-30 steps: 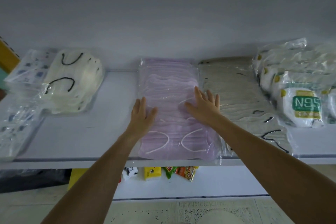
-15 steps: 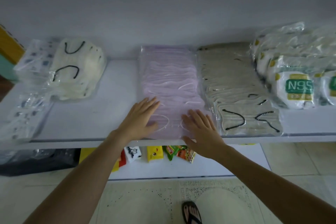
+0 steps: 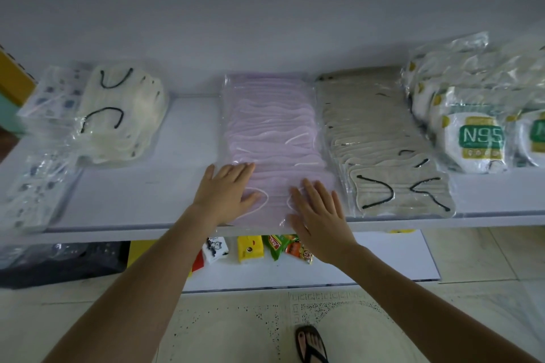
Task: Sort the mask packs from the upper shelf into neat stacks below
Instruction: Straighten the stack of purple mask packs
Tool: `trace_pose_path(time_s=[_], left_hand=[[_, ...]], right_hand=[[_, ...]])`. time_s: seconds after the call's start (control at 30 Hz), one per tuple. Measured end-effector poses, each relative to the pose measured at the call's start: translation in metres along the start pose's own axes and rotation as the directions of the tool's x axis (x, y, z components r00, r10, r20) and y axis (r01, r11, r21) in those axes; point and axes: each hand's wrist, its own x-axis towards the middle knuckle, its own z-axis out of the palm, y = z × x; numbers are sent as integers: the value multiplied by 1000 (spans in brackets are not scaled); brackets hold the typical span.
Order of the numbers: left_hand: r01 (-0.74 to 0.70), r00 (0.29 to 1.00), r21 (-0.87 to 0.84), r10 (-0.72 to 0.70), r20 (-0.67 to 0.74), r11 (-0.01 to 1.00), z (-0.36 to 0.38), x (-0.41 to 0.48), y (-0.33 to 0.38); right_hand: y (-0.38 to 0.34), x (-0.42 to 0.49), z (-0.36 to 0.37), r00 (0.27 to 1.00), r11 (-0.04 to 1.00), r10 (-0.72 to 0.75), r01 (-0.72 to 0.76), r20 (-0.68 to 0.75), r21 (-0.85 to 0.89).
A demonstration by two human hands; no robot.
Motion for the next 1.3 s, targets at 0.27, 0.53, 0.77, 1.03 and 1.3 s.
trace_pose_path(time_s=[0.27, 0.53, 0.77, 1.03, 1.3], left_hand=[[145, 986, -224, -159, -44, 964, 9, -11, 2], [130, 990, -625, -140, 34, 770, 20, -21, 3], [44, 999, -463, -46, 7, 885, 19, -17, -11], [-161, 972, -130, 180, 150, 978, -8, 10, -23], [-182, 964, -204, 215, 157, 962, -11, 12, -27]], right_hand=[[-1, 0, 2, 999, 997, 50, -51, 4, 63], [0, 20, -15, 964, 865, 255, -260, 70, 428], [-2, 40, -29, 934, 773, 354, -324, 53, 545], [-4, 64, -47, 935, 750, 354, -303, 30, 588], [10, 64, -42, 974, 927, 223, -201, -32, 316]])
